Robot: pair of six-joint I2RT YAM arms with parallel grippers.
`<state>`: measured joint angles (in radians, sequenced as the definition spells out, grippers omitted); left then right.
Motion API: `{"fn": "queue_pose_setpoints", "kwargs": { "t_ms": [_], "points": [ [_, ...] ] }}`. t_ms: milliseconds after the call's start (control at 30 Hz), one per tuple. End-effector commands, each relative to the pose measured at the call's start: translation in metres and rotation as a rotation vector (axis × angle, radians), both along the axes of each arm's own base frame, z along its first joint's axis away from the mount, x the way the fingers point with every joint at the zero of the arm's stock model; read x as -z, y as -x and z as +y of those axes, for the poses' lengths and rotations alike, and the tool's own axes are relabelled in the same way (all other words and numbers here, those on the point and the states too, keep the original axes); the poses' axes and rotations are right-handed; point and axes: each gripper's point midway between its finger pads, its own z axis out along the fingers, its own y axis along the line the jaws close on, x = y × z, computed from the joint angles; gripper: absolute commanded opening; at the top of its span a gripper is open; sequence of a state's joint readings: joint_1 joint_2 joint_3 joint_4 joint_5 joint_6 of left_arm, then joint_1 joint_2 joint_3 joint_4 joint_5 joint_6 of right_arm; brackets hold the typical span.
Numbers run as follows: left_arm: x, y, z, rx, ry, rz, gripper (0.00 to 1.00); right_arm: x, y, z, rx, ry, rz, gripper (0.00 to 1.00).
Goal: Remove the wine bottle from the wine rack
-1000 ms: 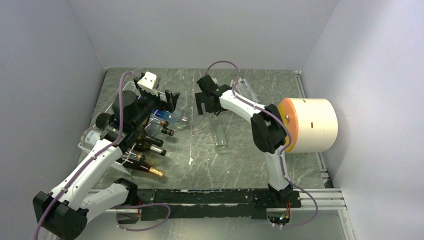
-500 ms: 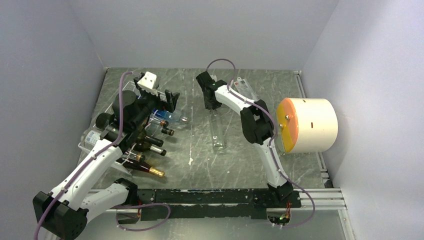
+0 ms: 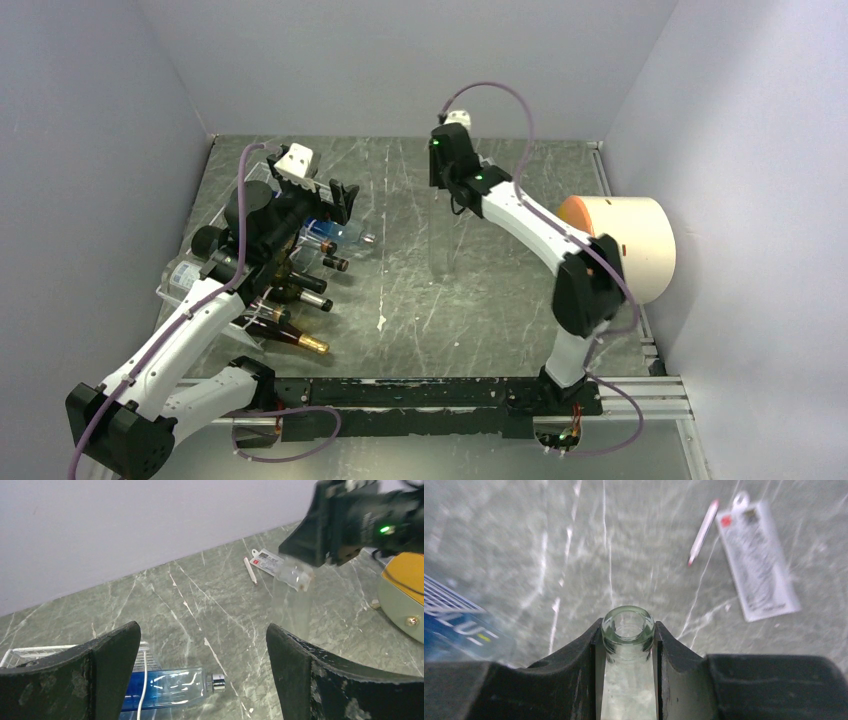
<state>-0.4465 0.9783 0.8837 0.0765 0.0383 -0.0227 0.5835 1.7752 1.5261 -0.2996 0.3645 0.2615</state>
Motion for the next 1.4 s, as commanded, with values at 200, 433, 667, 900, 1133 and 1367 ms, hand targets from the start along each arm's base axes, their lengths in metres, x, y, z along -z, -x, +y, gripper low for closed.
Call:
{"fn": "queue_pose_setpoints", "kwargs": {
  "t_ms": [200, 433, 667, 900, 1133, 1367],
  "points": [
    [-0.019, 0.000, 0.003, -0.003, 0.021, -0.043, 0.99, -0.124, -0.016, -0.042, 0.113, -0.051, -0.618, 0.00],
    [-0.019, 0.000, 0.004, -0.009, 0.021, -0.044, 0.99, -0.121, -0.026, -0.055, 0.177, 0.053, -0.635, 0.00],
    [-0.019, 0.000, 0.003, -0.001, 0.025, -0.045, 0.99, -0.111, -0.025, -0.077, 0.206, 0.077, -0.663, 0.00],
    [-0.019, 0.000, 0.004, -0.009, 0.022, -0.046, 0.99, -0.095, -0.041, -0.096, 0.223, 0.040, -0.645, 0.00],
    [-0.019, 0.000, 0.003, -0.005, 0.021, -0.044, 0.99, -0.077, -0.037, -0.097, 0.204, 0.006, -0.640, 0.00],
    [-0.021, 0.001, 0.004, -0.007, 0.024, -0.050, 0.99, -0.058, -0.036, -0.094, 0.185, 0.006, -0.609, 0.00]
  ]
}}
